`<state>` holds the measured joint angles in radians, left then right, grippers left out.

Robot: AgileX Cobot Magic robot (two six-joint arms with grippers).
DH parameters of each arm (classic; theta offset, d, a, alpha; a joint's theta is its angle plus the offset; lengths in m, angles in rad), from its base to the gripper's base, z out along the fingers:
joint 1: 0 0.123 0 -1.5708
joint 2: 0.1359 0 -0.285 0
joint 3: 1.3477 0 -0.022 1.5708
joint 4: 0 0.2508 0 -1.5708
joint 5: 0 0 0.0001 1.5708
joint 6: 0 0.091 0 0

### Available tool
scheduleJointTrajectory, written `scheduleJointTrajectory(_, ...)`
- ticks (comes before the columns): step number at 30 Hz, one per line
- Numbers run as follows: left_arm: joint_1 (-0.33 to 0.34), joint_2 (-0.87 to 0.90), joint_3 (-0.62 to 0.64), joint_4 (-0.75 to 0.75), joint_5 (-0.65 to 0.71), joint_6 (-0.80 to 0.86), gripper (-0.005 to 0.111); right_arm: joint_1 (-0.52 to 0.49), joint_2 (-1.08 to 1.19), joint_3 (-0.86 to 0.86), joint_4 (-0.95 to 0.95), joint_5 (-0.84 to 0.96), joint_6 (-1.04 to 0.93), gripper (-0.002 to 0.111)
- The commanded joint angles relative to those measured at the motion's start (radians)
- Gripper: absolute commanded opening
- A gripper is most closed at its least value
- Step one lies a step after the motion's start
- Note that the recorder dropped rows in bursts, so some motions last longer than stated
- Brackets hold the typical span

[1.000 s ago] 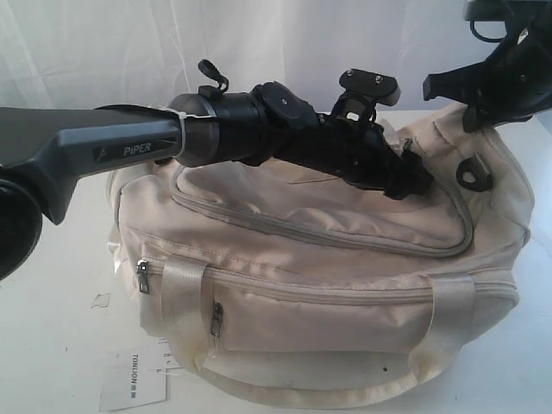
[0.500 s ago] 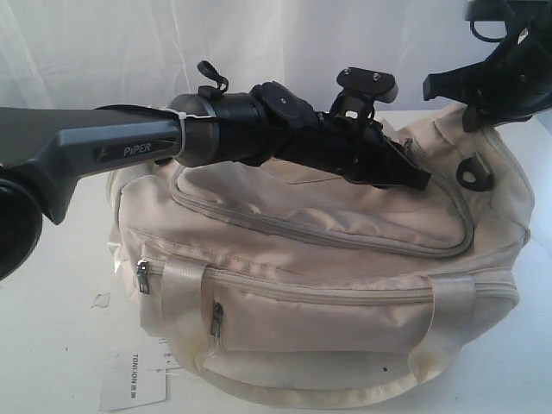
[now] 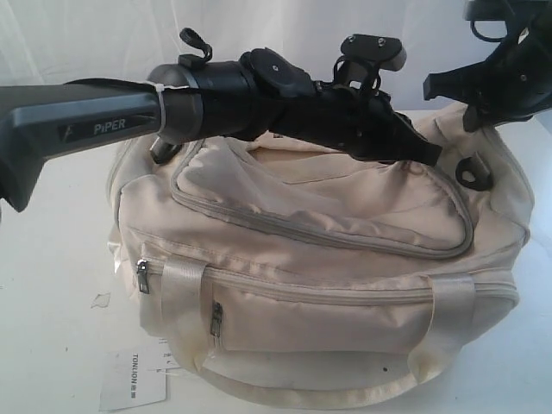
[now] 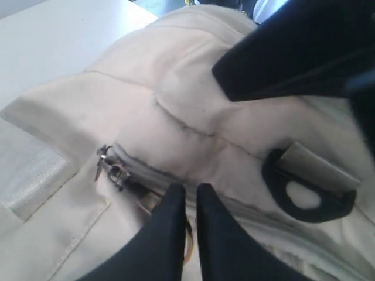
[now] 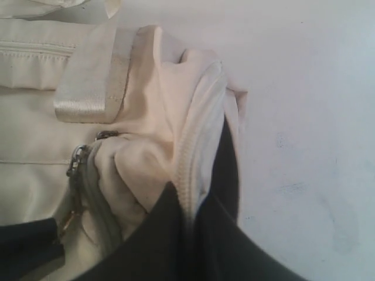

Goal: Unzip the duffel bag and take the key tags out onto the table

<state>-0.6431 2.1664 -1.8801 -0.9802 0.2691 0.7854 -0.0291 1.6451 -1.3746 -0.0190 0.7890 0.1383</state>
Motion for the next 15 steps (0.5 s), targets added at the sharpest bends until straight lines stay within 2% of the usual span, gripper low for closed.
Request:
scheduleJointTrajectory(1, -0.007, -0.028, -0.006, -0.021, 0.040, -0.003, 0.014, -0.002, -0.015, 0.002, 0.005, -0.004, 0.006, 0.000)
scheduleJointTrajectory(8, -0.007, -0.033, -0.006, 0.018, 0.059, -0.003, 0.014, -0.002, -0.015, 0.002, 0.005, -0.004, 0.006, 0.000)
scheduleJointTrajectory(10, -0.007, -0.031, -0.006, 0.021, 0.037, -0.003, 0.018, -0.002, -0.015, 0.002, 0.005, -0.004, 0.006, 0.000)
scheduleJointTrajectory(12, -0.007, -0.026, -0.006, 0.018, 0.015, -0.005, 0.029, -0.002, -0.015, 0.002, 0.005, -0.004, 0.006, 0.000)
scheduleJointTrajectory(15, -0.008, -0.017, -0.006, 0.015, -0.001, -0.025, 0.054, -0.002, -0.015, 0.002, 0.005, -0.004, 0.006, 0.000)
